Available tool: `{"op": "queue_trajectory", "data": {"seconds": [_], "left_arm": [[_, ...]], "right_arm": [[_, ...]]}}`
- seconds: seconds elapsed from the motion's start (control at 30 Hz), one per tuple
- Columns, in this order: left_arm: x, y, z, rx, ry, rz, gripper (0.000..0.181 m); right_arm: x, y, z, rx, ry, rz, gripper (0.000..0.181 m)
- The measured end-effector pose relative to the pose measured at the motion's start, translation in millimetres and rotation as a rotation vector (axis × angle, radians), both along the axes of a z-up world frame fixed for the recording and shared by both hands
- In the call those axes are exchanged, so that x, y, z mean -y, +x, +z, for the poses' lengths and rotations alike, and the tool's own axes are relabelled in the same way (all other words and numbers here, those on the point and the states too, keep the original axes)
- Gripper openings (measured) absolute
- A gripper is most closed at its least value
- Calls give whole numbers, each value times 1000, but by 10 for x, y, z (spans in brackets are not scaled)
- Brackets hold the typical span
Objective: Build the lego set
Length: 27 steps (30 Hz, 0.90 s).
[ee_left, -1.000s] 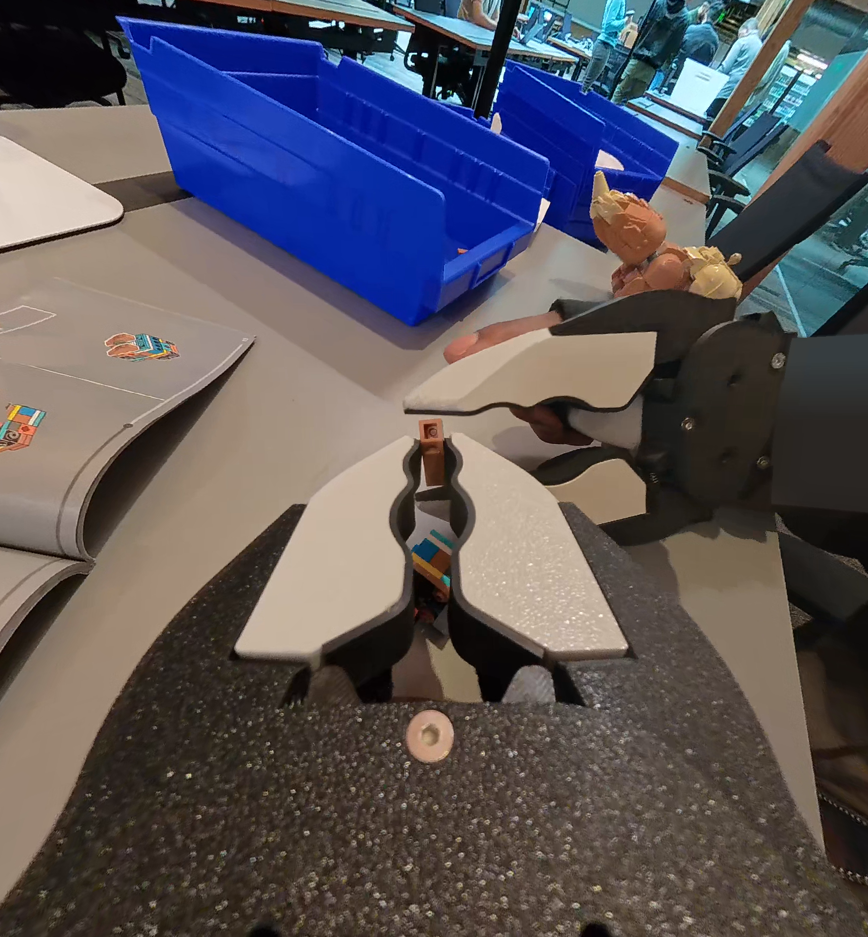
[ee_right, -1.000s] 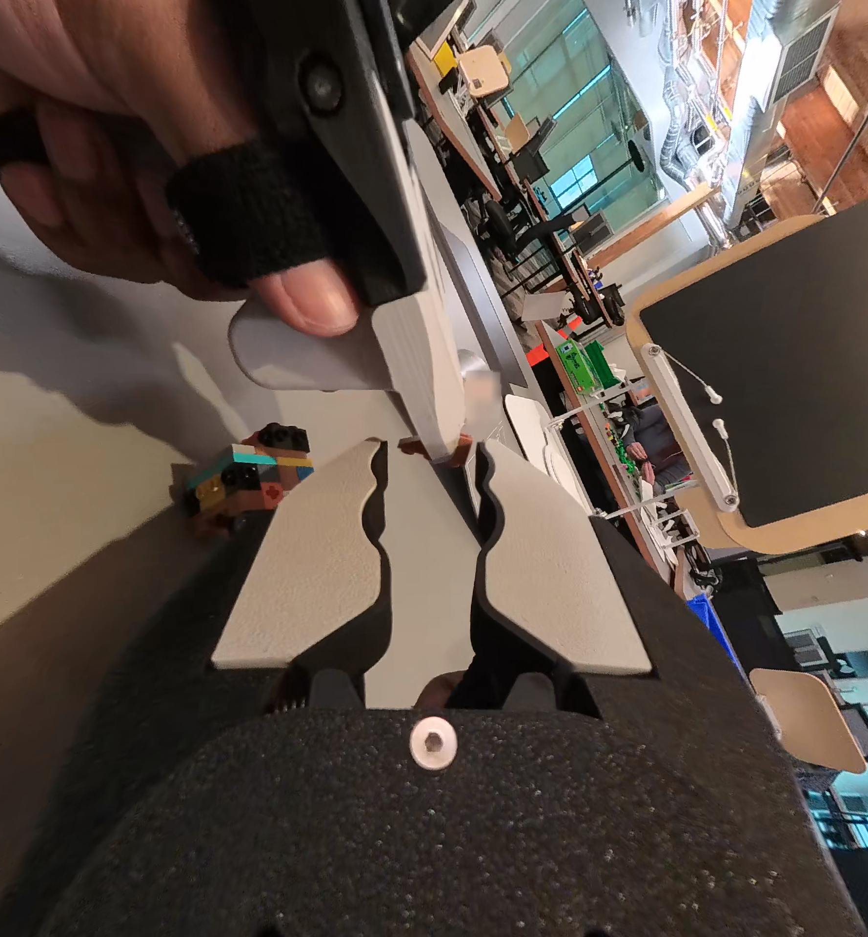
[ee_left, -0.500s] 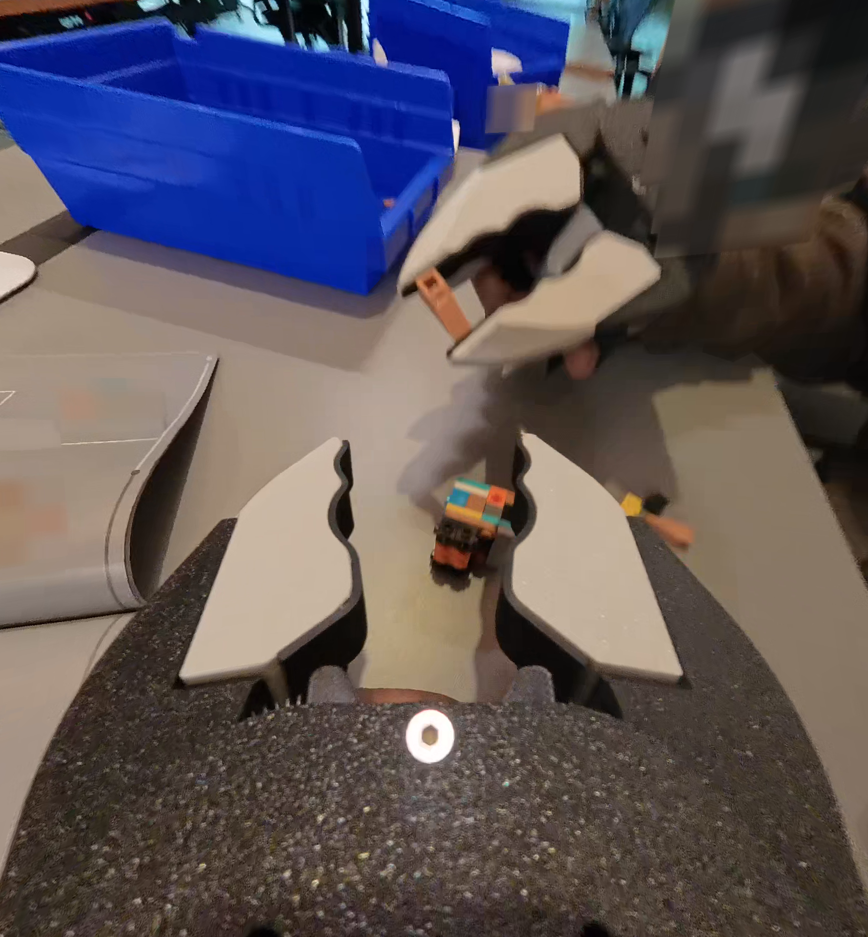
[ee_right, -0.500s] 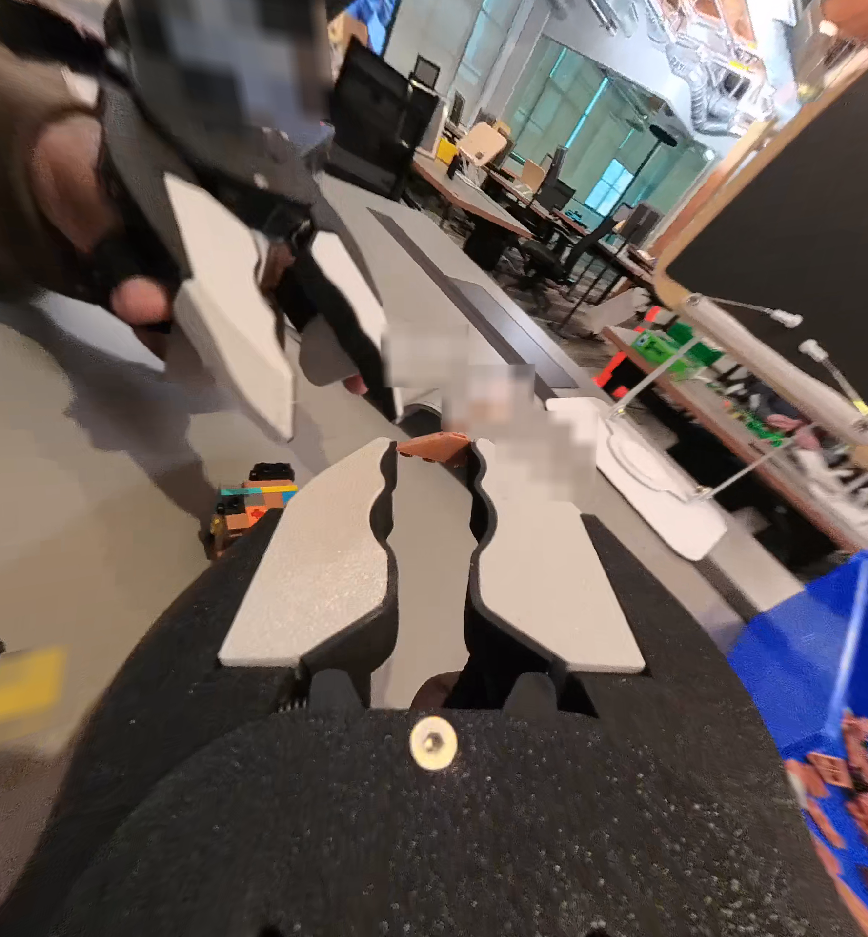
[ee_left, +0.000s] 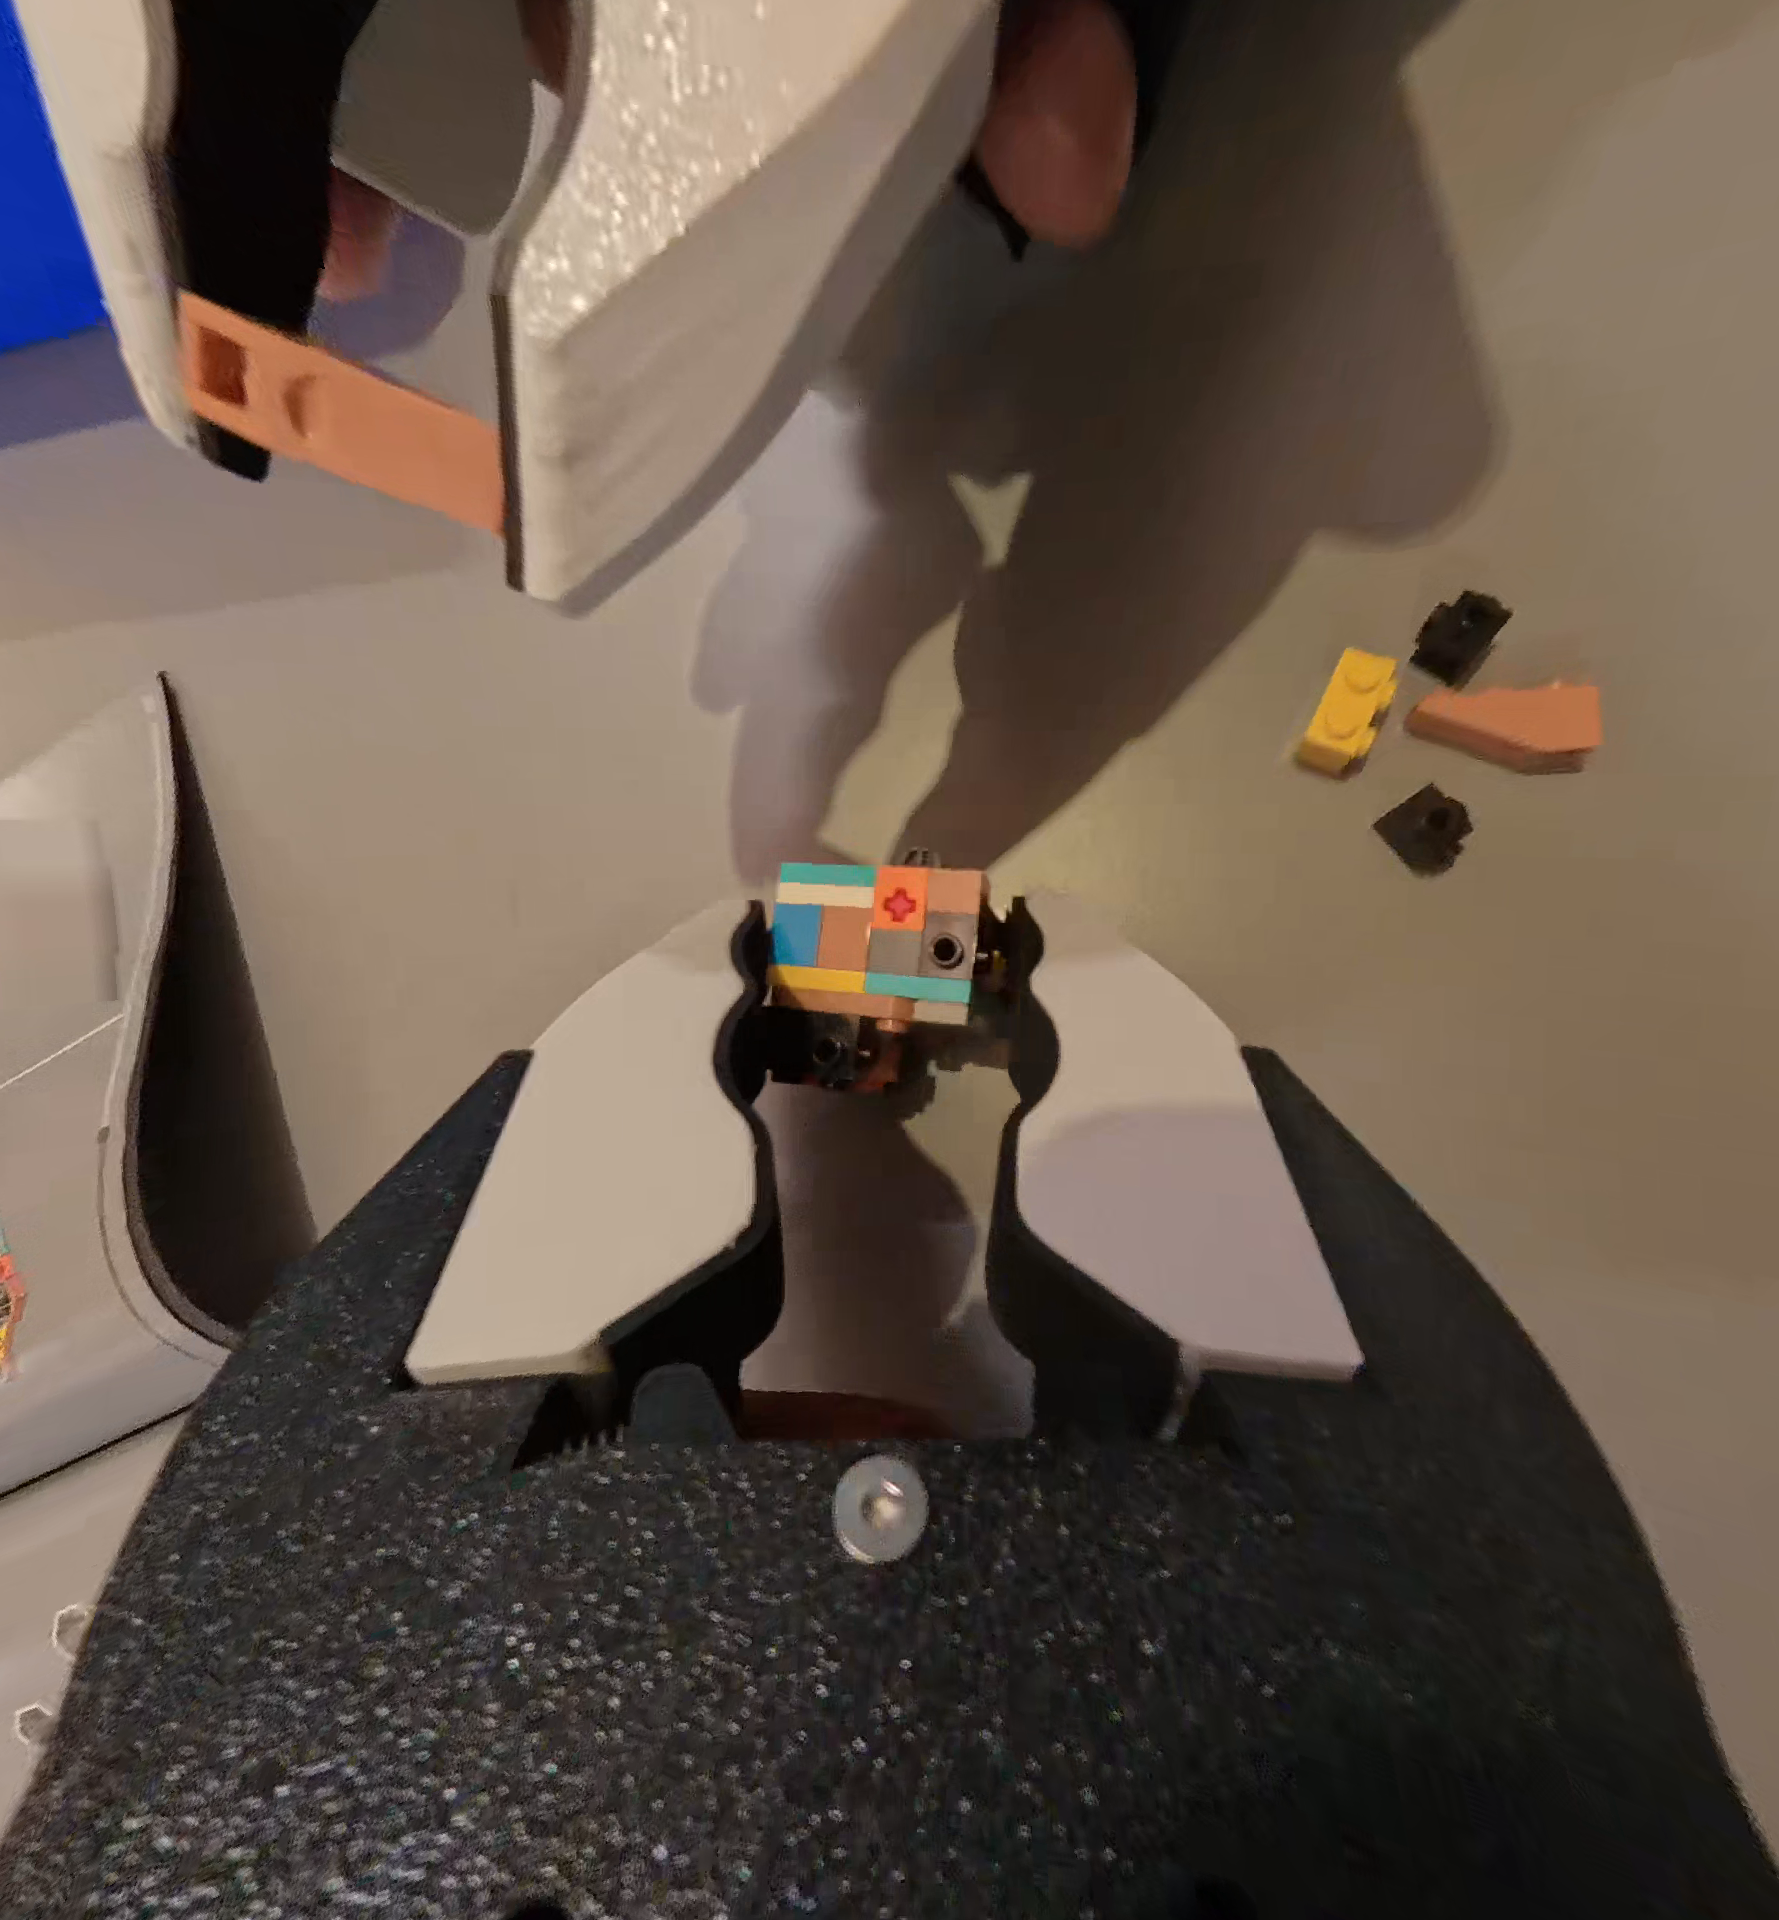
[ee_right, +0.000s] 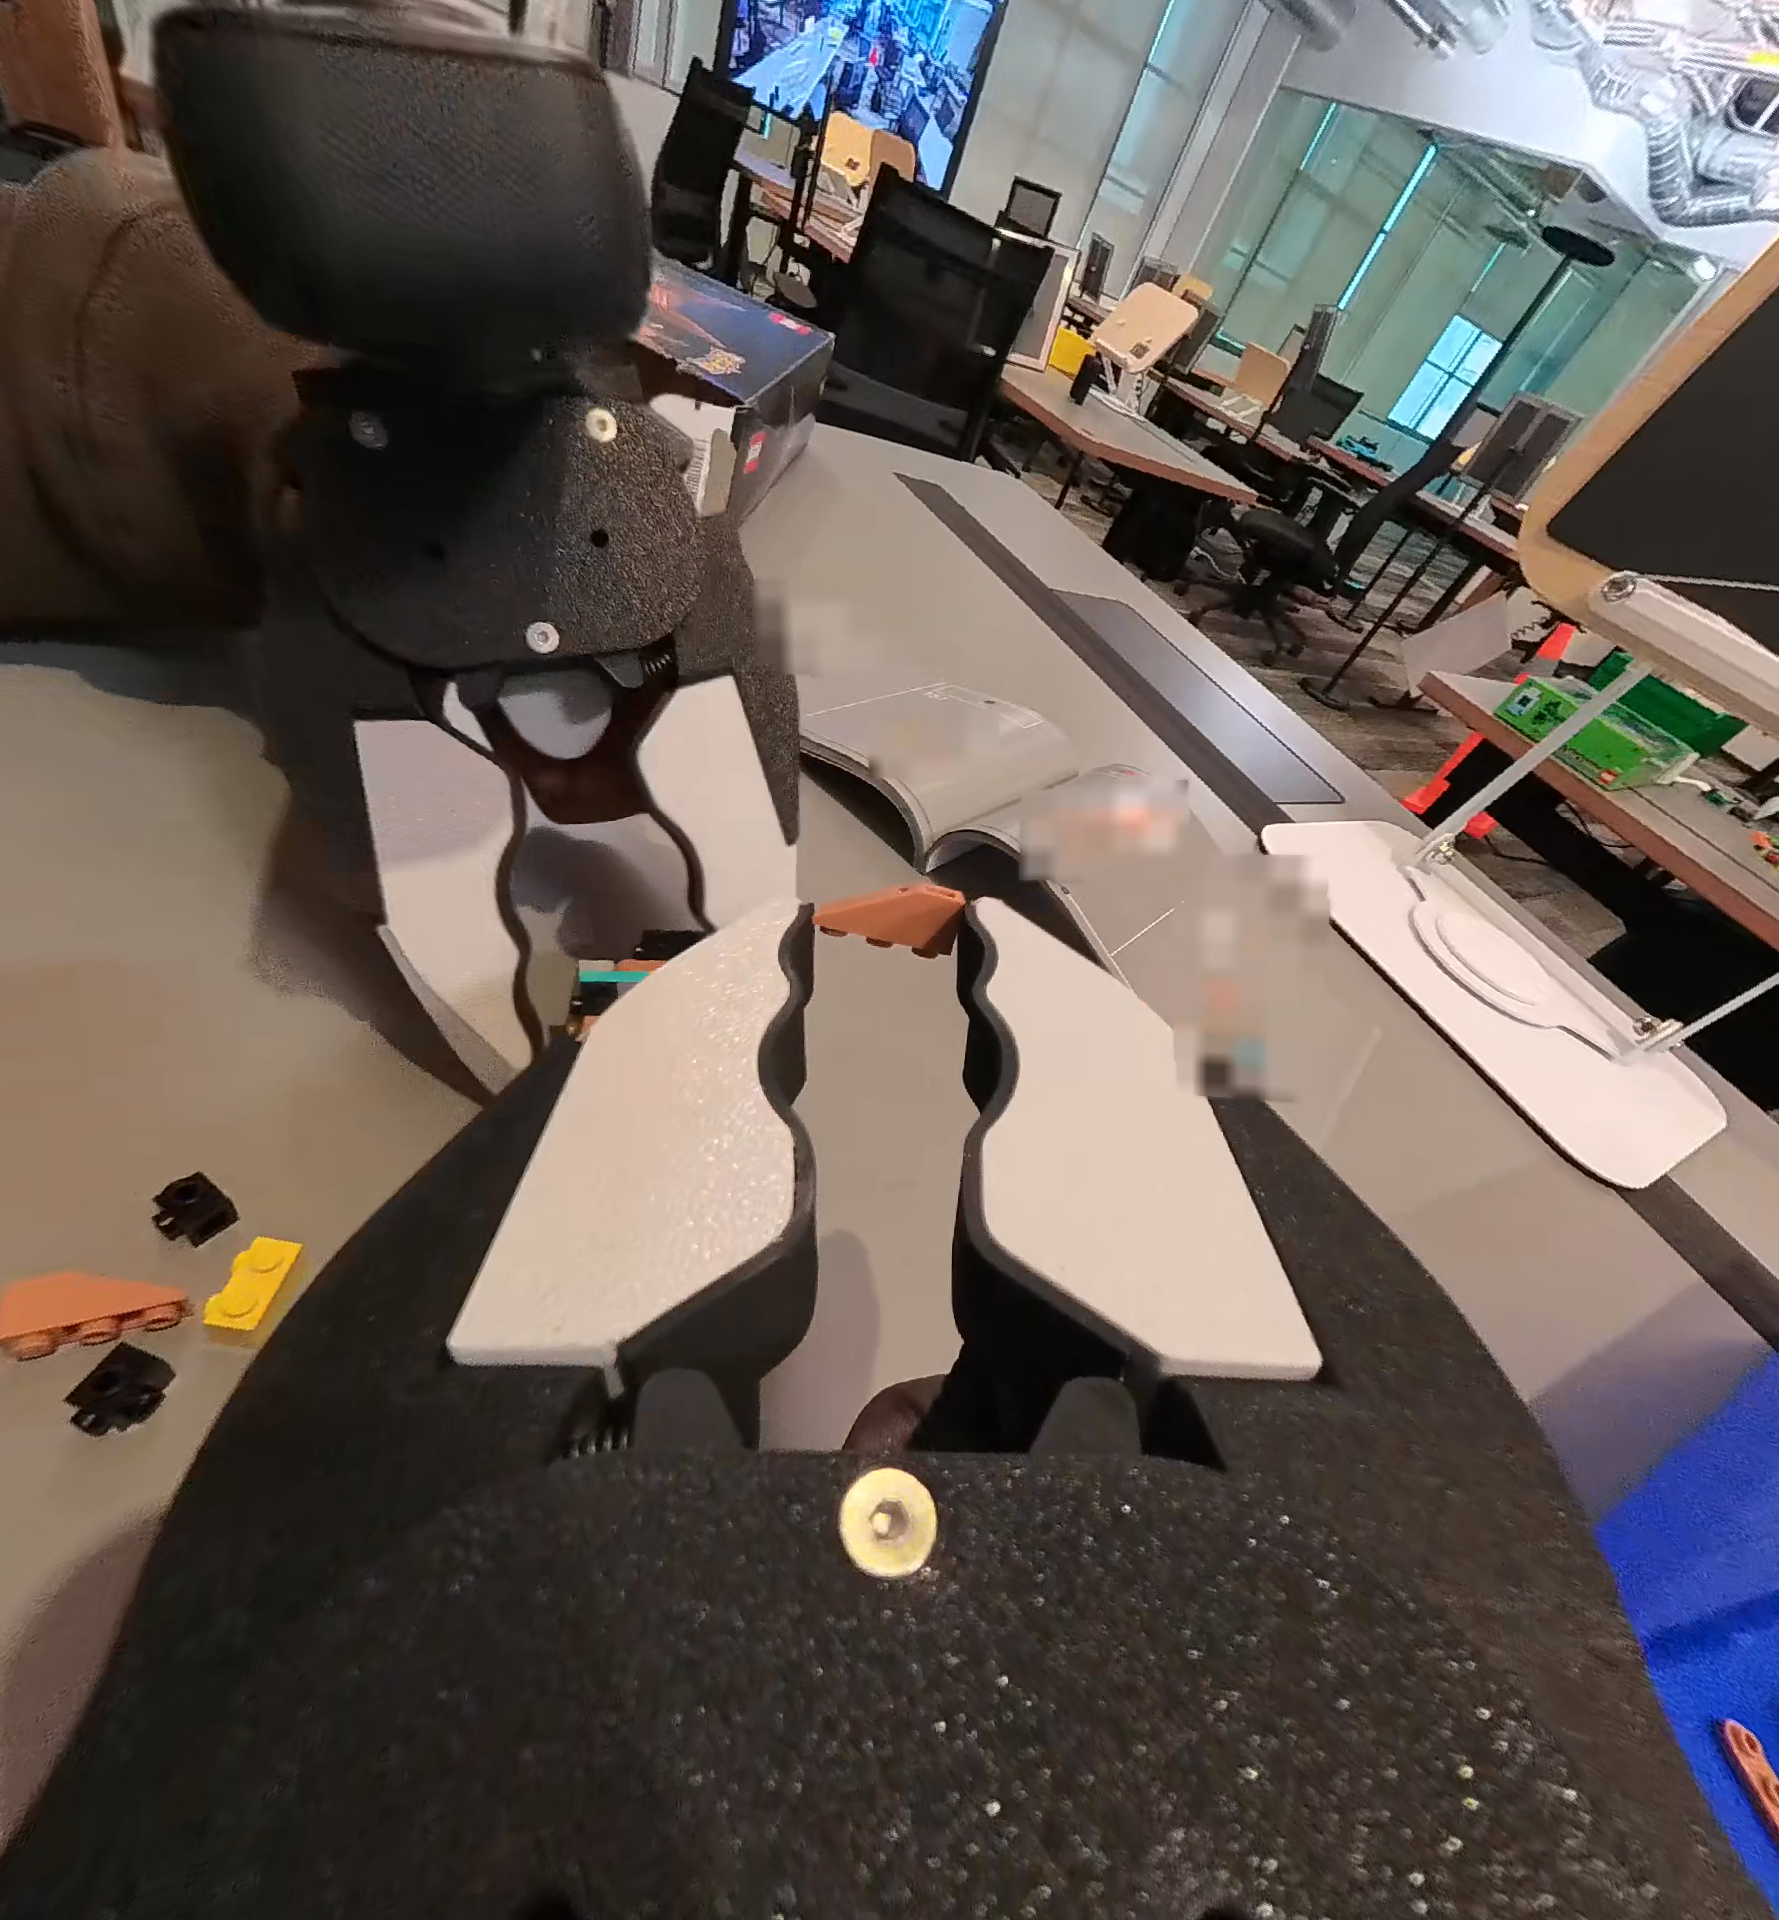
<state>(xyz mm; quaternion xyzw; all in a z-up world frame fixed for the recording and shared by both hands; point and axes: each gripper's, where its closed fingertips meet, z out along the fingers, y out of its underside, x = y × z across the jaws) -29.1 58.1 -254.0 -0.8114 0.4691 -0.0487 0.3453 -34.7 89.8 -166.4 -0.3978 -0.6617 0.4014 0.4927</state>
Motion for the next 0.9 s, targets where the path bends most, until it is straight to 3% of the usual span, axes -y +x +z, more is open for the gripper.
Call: {"op": "queue_trajectory", "data": {"seconds": [0.13, 0.2, 0.37, 0.47, 0.57, 0.73, 0.9], "left_arm": [[-12, 34, 39, 109, -21, 14, 44], [-47, 112, 219, 351, -9, 33, 43], [-179, 113, 1023, 1085, 149, 77, 43], [-168, 128, 1283, 1330, 240, 56, 42], [-142, 155, 1406, 1427, 319, 35, 42], [-84, 105, 1515, 1439, 447, 5, 42], [-19, 125, 1568, 1453, 475, -40, 42]], "right_arm": [[-15, 21, 11, -7, -13, 7, 26], [-21, 47, 62, -29, -42, 19, 26], [18, 164, 431, -179, -241, 101, 26], [91, 238, 684, -268, -397, 178, 26], [181, 275, 805, -301, -495, 239, 26], [281, 264, 853, -302, -608, 299, 26], [411, 216, 857, -300, -598, 323, 26]]}}
